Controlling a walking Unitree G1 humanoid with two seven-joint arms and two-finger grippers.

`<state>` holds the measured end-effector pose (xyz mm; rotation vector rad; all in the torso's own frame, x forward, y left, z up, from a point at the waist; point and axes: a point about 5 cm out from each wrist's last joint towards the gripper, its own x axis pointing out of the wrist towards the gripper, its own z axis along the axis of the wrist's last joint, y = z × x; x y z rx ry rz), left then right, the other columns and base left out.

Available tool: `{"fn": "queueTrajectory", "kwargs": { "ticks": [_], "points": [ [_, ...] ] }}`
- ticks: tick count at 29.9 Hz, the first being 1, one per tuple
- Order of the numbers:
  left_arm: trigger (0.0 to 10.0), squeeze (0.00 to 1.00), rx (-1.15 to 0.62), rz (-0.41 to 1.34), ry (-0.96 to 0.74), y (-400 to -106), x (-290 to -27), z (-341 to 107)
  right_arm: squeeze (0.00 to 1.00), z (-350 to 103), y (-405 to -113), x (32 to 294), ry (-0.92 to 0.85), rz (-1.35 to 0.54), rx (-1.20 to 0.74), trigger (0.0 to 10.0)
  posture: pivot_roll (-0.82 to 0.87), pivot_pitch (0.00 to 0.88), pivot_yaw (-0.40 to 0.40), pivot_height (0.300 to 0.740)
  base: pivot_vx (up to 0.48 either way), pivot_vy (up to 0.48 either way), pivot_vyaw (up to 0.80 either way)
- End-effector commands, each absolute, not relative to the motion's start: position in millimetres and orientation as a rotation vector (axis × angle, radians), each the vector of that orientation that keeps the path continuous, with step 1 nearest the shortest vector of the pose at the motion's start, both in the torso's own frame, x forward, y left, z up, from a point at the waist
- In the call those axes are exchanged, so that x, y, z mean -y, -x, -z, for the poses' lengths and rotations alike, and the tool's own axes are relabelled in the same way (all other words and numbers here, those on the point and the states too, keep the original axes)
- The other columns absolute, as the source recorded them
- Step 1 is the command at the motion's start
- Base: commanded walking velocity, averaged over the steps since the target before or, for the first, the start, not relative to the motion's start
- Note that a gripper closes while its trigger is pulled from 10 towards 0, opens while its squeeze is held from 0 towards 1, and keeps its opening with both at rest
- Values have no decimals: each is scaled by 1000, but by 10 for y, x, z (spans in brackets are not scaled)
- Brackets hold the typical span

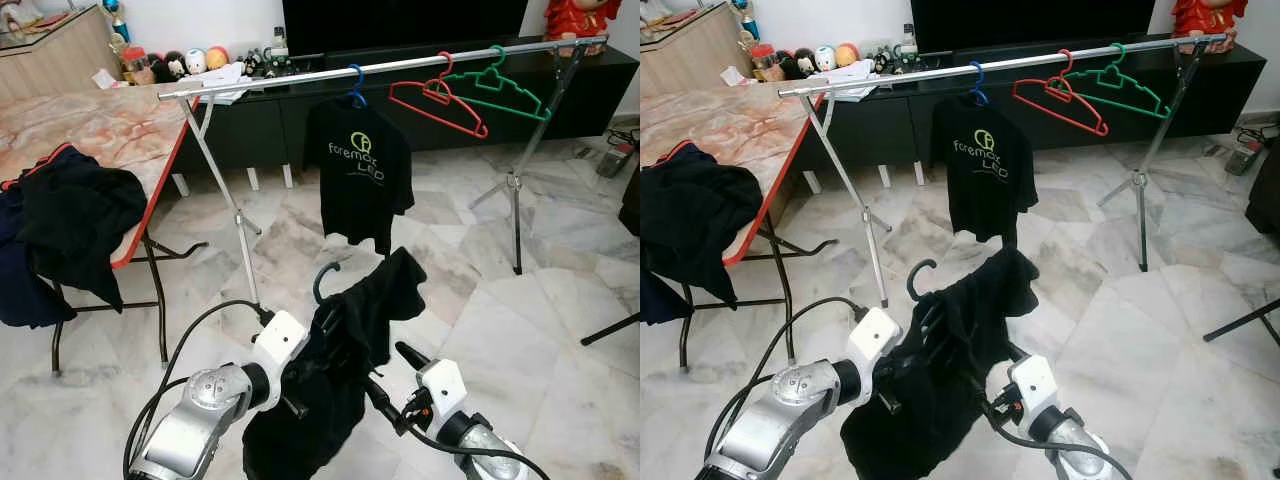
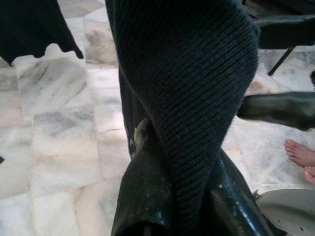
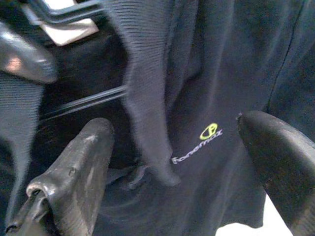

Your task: Hang hanger

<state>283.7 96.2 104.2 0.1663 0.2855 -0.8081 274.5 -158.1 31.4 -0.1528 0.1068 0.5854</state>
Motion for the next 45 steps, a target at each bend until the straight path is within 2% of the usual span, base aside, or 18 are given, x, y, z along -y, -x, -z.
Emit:
{"fn": "queueTrajectory", "kwargs": {
  "ticks": [1,4,14,24,25,26,45],
  "points": [
    [10000,0,-255,838,-171,-2825,-937,-1133,0,-305,-2781,1600,175,-535,-114,10000,-25,100,113,740,0,0,0],
    [10000,0,-252,840,-173,-2823,-930,-1140,0,-300,-2788,1614,168,-518,-119,10000,-22,100,114,740,0,0,0],
    [10000,0,-233,887,-195,-2803,-868,-1244,0,-233,-2719,1457,134,-634,-149,10000,-25,89,110,740,0,0,0],
    [10000,0,-227,901,-214,-2791,-852,-1268,0,-235,-2770,1522,177,-543,-144,10000,-25,80,109,740,0,0,0],
    [10000,0,-229,902,-214,-2789,-851,-1267,0,-241,-2774,1518,173,-544,-138,353,-26,72,108,740,0,0,0],
    [10000,0,-230,903,-214,-2788,-848,-1267,0,-245,-2777,1516,169,-542,-134,0,-26,72,108,740,0,0,0],
    [10000,0,-233,908,-212,-2775,-827,-1265,0,-250,-2794,1466,144,-557,-118,0,-29,66,109,740,0,0,0]
  ]
}}
